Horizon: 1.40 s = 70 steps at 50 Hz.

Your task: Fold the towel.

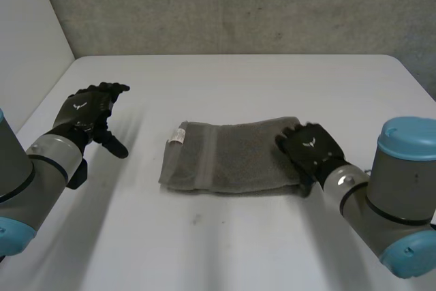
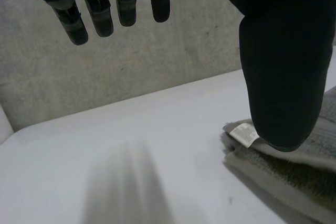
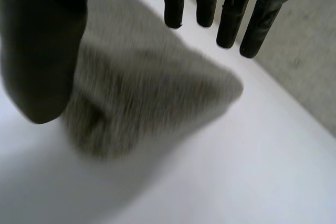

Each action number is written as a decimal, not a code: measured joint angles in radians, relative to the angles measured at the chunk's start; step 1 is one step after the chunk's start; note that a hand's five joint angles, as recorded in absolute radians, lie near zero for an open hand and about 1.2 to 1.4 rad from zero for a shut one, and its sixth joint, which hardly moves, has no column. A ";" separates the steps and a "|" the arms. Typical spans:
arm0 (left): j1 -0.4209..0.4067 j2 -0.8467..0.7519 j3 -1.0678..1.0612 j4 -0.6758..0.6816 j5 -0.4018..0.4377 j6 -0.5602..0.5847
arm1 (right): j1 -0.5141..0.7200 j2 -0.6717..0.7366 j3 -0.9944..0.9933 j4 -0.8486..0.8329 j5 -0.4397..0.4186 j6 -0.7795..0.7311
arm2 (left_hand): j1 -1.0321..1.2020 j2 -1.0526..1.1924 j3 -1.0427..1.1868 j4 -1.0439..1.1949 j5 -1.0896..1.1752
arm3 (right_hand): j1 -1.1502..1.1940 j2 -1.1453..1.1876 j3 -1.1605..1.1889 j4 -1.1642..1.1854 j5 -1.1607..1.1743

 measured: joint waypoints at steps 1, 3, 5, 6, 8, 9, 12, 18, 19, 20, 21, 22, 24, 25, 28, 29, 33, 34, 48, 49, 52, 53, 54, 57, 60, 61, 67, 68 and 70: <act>-0.006 0.002 0.007 -0.005 0.000 -0.001 | -0.012 0.010 0.011 -0.001 0.000 -0.015 | 0.000 0.000 0.000 0.000 0.000 | 0.062 0.062 0.063 0.057 0.076; -0.021 0.005 0.026 -0.023 -0.001 -0.001 | -0.028 0.030 0.021 -0.003 0.003 -0.049 | 0.000 0.000 0.000 0.000 0.000 | 0.289 0.296 0.292 0.286 0.307; -0.037 0.009 0.050 -0.055 -0.003 -0.003 | -0.036 0.045 0.020 -0.005 0.007 -0.076 | 0.000 0.000 0.000 0.000 0.001 | 0.489 0.485 0.475 0.467 0.482; -0.048 0.011 0.070 -0.083 -0.007 -0.004 | -0.040 0.055 0.017 -0.004 0.010 -0.097 | 0.000 0.000 0.000 0.000 0.001 | 0.637 0.641 0.620 0.613 0.627; -0.064 0.013 0.102 -0.129 -0.015 -0.005 | -0.043 0.061 0.009 -0.004 0.016 -0.119 | 0.000 0.000 0.000 0.000 0.001 | 0.820 0.842 0.835 0.830 0.843; -0.077 0.015 0.136 -0.176 -0.026 -0.007 | -0.045 0.066 0.000 -0.002 0.023 -0.140 | 0.000 0.000 0.000 0.000 0.001 | 0.911 0.948 0.987 0.981 0.985; -0.108 0.017 0.225 -0.295 -0.067 -0.012 | -0.042 0.063 -0.031 -0.003 0.045 -0.186 | 0.000 0.000 0.000 0.000 0.001 | 0.987 0.970 1.057 1.052 1.035; -0.182 0.009 0.479 -0.533 -0.180 -0.033 | 0.030 0.035 -0.172 -0.004 0.096 -0.273 | 0.003 0.002 0.000 0.000 0.001 | 1.004 0.970 1.057 1.053 1.035; -0.188 0.006 0.509 -0.550 -0.189 -0.036 | 0.046 0.035 -0.189 -0.004 0.098 -0.278 | 0.003 0.002 0.000 0.001 0.001 | 1.005 0.970 1.057 1.053 1.035; -0.194 0.003 0.541 -0.567 -0.198 -0.039 | 0.069 0.038 -0.212 -0.003 0.101 -0.285 | 0.003 0.002 0.000 0.002 0.001 | 1.005 0.970 1.057 1.053 1.035; -0.204 -0.004 0.601 -0.595 -0.212 -0.045 | 0.116 0.048 -0.256 -0.002 0.101 -0.299 | 0.004 0.002 0.000 0.002 0.001 | 1.006 0.970 1.057 1.053 1.035; -0.208 -0.008 0.625 -0.605 -0.216 -0.047 | 0.145 0.056 -0.282 0.000 0.101 -0.309 | 0.003 0.002 0.000 0.002 0.001 | 1.006 0.970 1.057 1.053 1.035; -0.217 -0.025 0.715 -0.639 -0.227 -0.055 | 0.240 0.100 -0.363 0.008 0.091 -0.353 | 0.004 0.002 0.000 0.002 0.001 | 1.006 0.977 1.057 1.053 1.035; -0.219 -0.030 0.736 -0.647 -0.228 -0.056 | 0.258 0.111 -0.377 0.010 0.088 -0.364 | 0.004 0.002 0.000 0.002 0.001 | 1.006 0.977 1.057 1.053 1.035; -0.227 -0.056 0.817 -0.674 -0.231 -0.062 | 0.370 0.201 -0.459 0.035 0.037 -0.477 | 0.004 0.002 0.000 0.002 0.001 | 1.006 0.977 1.057 1.053 1.035; -0.228 -0.060 0.827 -0.678 -0.231 -0.063 | 0.385 0.216 -0.468 0.041 0.025 -0.499 | 0.004 0.002 0.000 0.002 0.001 | 1.006 0.977 1.057 1.053 1.035; -0.248 -0.089 0.844 -0.684 -0.226 -0.068 | 0.455 0.314 -0.504 0.090 -0.043 -0.654 | 0.002 0.000 0.000 0.000 0.001 | 0.951 0.955 0.971 0.965 0.968; -0.251 -0.092 0.840 -0.682 -0.225 -0.068 | 0.458 0.321 -0.505 0.095 -0.044 -0.665 | 0.001 0.000 0.000 0.000 0.001 | 0.876 0.888 0.882 0.893 0.895; -0.316 -0.201 0.620 -0.398 -0.197 -0.058 | 0.285 0.067 -0.307 0.086 -0.014 -0.005 | 0.003 0.000 0.000 0.000 0.001 | -0.048 -0.038 -0.038 -0.030 -0.044; -0.320 -0.207 0.614 -0.385 -0.194 -0.057 | 0.268 0.044 -0.290 0.082 -0.028 0.052 | 0.003 0.001 0.000 0.000 0.001 | -0.049 -0.038 -0.038 -0.030 -0.044; -0.339 -0.243 0.581 -0.313 -0.171 -0.056 | 0.191 -0.039 -0.220 0.066 -0.091 0.278 | 0.003 0.002 0.000 0.002 0.001 | -0.049 -0.038 -0.038 -0.030 -0.044; -0.345 -0.257 0.572 -0.295 -0.161 -0.056 | 0.162 -0.059 -0.200 0.061 -0.112 0.348 | 0.004 0.002 0.000 0.002 0.001 | -0.049 -0.038 -0.038 -0.030 -0.044; -0.349 -0.265 0.568 -0.288 -0.156 -0.056 | 0.152 -0.065 -0.193 0.060 -0.119 0.371 | 0.003 0.002 0.000 0.002 0.001 | -0.050 -0.038 -0.038 -0.030 -0.044; -0.366 -0.304 0.555 -0.264 -0.134 -0.055 | 0.101 -0.079 -0.166 0.056 -0.148 0.471 | 0.003 0.002 0.000 0.002 0.001 | -0.050 -0.038 -0.038 -0.030 -0.044; -0.381 -0.346 0.549 -0.256 -0.120 -0.054 | 0.073 -0.062 -0.163 0.057 -0.159 0.507 | 0.003 0.002 0.000 0.002 0.001 | -0.050 -0.038 -0.038 -0.030 -0.044; -0.383 -0.355 0.548 -0.255 -0.119 -0.053 | 0.069 -0.054 -0.165 0.058 -0.159 0.510 | 0.003 0.002 0.000 0.002 0.001 | -0.050 -0.038 -0.038 -0.030 -0.044; -0.394 -0.430 0.533 -0.260 -0.121 -0.050 | 0.060 0.070 -0.223 0.069 -0.154 0.495 | 0.004 0.003 0.000 0.002 0.001 | -0.050 -0.038 -0.038 -0.030 -0.044; -0.394 -0.438 0.531 -0.260 -0.123 -0.050 | 0.061 0.084 -0.232 0.071 -0.152 0.493 | 0.004 0.003 0.000 0.002 0.001 | -0.050 -0.038 -0.038 -0.030 -0.044; -0.394 -0.461 0.525 -0.262 -0.130 -0.050 | 0.063 0.141 -0.266 0.081 -0.148 0.482 | 0.003 0.003 0.000 0.002 0.001 | -0.050 -0.038 -0.038 -0.030 -0.044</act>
